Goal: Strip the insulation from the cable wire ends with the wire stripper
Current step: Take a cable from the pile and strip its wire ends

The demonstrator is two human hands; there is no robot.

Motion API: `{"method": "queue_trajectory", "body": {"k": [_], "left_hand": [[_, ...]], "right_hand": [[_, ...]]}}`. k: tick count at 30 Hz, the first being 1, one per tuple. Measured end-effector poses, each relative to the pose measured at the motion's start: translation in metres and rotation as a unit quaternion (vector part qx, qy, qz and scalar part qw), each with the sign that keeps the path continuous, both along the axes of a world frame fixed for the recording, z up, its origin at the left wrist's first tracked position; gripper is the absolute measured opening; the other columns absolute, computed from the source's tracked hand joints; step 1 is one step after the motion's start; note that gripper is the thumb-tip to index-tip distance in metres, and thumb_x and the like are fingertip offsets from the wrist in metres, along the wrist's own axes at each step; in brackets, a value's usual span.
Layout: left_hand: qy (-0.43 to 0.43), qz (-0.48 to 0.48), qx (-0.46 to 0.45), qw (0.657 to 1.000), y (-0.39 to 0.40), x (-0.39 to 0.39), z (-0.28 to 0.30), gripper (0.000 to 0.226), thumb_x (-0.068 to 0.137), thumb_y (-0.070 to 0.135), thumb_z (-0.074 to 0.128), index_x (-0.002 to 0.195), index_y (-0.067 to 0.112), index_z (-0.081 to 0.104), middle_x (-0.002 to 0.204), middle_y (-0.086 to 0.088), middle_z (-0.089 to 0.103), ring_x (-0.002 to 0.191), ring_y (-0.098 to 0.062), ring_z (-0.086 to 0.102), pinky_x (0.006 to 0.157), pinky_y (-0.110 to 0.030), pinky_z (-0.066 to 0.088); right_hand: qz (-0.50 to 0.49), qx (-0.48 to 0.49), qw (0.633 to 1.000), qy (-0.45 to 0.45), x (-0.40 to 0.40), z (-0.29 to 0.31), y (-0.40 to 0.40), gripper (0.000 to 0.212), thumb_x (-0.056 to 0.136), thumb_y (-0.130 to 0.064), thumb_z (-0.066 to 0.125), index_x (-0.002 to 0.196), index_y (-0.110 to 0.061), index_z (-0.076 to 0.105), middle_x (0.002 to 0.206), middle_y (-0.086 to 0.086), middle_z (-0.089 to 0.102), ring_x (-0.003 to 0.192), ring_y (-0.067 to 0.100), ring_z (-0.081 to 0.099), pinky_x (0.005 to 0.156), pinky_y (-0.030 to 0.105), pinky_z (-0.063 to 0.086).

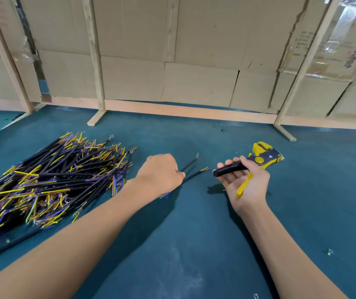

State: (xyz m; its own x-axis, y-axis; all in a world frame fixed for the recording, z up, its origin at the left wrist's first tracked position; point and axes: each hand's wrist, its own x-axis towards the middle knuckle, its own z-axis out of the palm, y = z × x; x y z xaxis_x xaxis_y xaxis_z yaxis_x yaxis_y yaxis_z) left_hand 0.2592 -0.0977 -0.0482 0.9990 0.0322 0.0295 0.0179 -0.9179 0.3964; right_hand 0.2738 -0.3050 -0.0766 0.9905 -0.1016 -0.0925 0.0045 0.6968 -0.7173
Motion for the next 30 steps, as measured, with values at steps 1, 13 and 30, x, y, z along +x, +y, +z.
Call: {"method": "queue_trajectory", "body": {"k": [1, 13, 30], "left_hand": [[-0.001, 0.003, 0.018, 1.0, -0.002, 0.0, 0.002, 0.043, 0.09, 0.041, 0.063, 0.059, 0.015, 0.05, 0.068, -0.004, 0.051, 0.082, -0.031, 0.051, 0.066, -0.031, 0.041], [0.001, -0.005, 0.059, 0.998, -0.011, -0.017, -0.007, 0.02, 0.094, 0.031, 0.065, 0.105, 0.013, 0.066, 0.104, -0.009, 0.065, 0.094, -0.034, 0.063, 0.081, -0.037, 0.054], [0.0, 0.003, -0.014, 1.0, -0.051, -0.025, -0.015, 0.027, 0.093, 0.042, 0.06, 0.094, 0.016, 0.066, 0.08, -0.003, 0.06, 0.078, -0.03, 0.058, 0.065, -0.034, 0.049]], "right_hand": [[0.003, 0.0, 1.0, 0.001, -0.001, 0.0, 0.0, 0.015, 0.096, -0.017, 0.057, 0.085, -0.007, 0.059, 0.076, 0.012, 0.066, 0.076, 0.037, 0.071, 0.069, 0.042, 0.06], [0.009, -0.017, 1.0, -0.001, -0.007, 0.002, 0.001, 0.015, 0.097, -0.018, 0.055, 0.088, -0.007, 0.059, 0.077, 0.011, 0.067, 0.077, 0.036, 0.071, 0.069, 0.041, 0.06], [0.009, -0.013, 1.0, -0.004, -0.013, 0.003, 0.003, 0.015, 0.097, -0.019, 0.055, 0.089, -0.008, 0.059, 0.077, 0.01, 0.068, 0.079, 0.035, 0.072, 0.073, 0.043, 0.059]]}}
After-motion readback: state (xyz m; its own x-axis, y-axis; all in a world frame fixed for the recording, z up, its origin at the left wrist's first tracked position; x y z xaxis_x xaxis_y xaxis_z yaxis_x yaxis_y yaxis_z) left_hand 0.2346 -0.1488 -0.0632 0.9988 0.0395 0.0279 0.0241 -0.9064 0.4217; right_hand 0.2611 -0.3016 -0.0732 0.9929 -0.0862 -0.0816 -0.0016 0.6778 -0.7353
